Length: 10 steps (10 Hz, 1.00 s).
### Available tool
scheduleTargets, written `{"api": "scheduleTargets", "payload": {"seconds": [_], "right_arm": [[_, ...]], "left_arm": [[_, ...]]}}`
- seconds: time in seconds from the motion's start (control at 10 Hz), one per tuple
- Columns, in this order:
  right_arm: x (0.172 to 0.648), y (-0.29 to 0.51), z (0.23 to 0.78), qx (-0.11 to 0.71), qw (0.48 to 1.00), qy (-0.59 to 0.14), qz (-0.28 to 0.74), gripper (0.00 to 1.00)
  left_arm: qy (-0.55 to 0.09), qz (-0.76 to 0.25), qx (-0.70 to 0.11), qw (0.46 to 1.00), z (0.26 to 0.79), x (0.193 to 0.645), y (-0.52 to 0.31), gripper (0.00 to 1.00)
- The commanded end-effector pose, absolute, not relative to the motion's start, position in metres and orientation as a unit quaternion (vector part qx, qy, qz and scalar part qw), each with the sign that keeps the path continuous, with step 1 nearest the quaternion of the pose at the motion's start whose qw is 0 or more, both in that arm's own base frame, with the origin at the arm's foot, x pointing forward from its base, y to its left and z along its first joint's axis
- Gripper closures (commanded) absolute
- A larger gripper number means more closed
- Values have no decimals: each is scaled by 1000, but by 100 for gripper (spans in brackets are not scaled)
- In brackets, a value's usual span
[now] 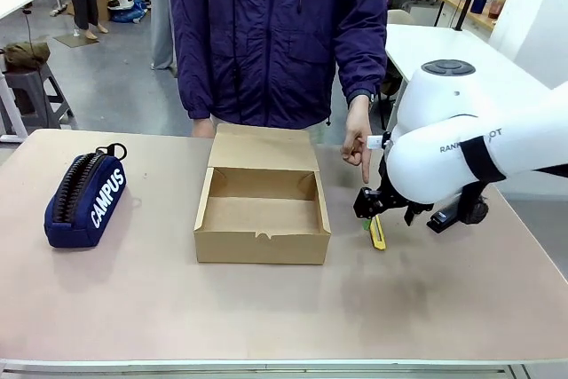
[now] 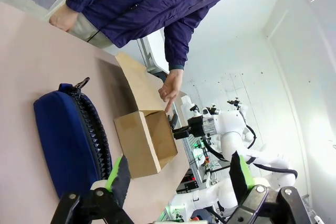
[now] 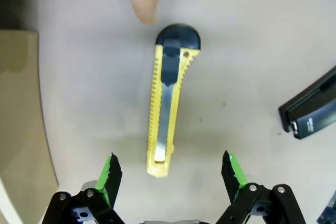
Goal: Pack the item into the box.
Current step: Pick up the item indicated by the person and place it inside the Mailer Box.
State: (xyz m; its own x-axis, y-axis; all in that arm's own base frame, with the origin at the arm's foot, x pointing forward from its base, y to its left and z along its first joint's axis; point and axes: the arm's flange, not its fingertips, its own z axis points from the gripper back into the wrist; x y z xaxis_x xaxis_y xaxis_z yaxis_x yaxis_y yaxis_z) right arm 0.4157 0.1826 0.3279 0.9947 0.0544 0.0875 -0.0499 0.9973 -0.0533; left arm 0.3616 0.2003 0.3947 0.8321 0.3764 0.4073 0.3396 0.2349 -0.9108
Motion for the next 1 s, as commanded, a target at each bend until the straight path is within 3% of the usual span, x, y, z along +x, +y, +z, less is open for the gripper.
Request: {"api": "scheduleTargets", "payload": {"seconds": [0.0, 0.8, 0.9], "right_arm": [[432, 197, 316, -22, 998, -55, 2, 0], [444, 188, 300, -10, 998, -59, -19, 0], [445, 186, 301, -15, 997, -69, -19, 16]], "left_arm": [[-295, 8, -622, 726, 398, 360, 199, 0], [-295, 8, -622, 726, 398, 360, 199, 0], [-295, 8, -622, 726, 398, 360, 199, 0]]}}
